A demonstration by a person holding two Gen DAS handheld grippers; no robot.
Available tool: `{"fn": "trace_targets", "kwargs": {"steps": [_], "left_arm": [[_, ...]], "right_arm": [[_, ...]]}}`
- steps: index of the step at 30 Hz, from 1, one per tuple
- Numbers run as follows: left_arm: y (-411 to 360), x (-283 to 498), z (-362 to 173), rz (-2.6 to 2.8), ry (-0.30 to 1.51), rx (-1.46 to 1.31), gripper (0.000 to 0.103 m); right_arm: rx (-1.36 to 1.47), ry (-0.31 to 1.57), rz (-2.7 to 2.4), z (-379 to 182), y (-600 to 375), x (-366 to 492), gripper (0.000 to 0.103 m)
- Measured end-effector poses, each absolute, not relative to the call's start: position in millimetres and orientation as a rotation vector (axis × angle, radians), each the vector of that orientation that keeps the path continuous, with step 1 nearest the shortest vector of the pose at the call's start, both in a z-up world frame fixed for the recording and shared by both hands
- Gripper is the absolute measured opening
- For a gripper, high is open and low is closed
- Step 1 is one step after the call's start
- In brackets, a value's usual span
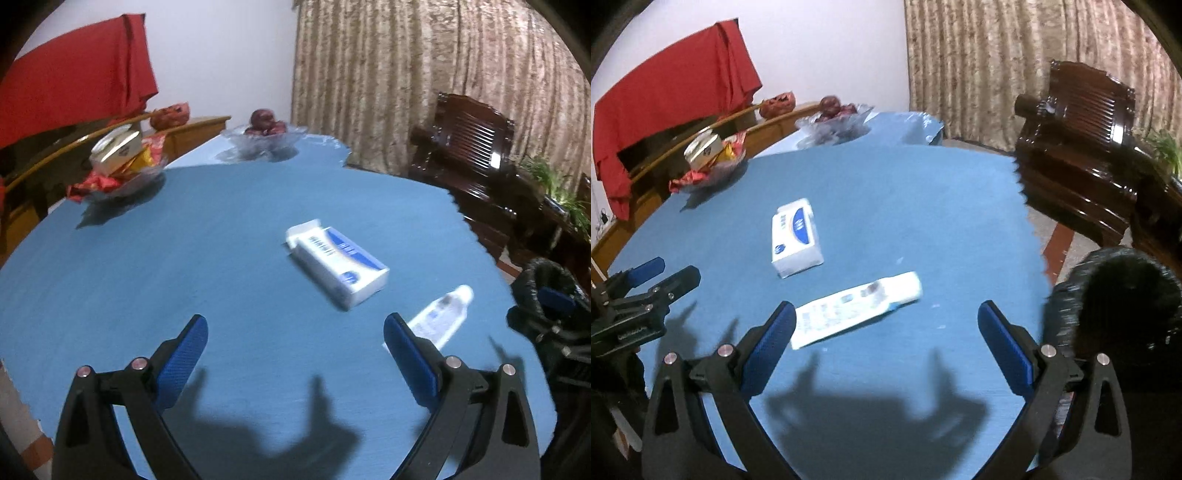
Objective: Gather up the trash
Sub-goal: 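Approach the toothpaste tube and grasp it with the right tool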
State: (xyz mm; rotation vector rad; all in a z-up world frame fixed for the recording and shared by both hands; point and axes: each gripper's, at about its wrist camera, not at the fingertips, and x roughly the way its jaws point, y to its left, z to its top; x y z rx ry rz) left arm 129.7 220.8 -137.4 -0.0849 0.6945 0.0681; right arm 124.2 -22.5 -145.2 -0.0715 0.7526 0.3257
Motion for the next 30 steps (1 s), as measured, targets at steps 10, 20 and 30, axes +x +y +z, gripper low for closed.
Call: {"fn": "trace_targets", "kwargs": {"steps": [10,20,30], "left_arm": [[253,137,-164,0.076,0.741,-0.110,0.094],[269,145,-176,0.083,0.768,-0.131,0.094],[279,149,-182,0.091,0.776,-0.132,0.094]], "right_arm": [[-0.119,0.805,0.261,-181,46,141,0.096],[-0.159,0.862,0.188,-201,71,157,0.096],[-0.178,0.905,0.107,-217,81,172,0.096]]}}
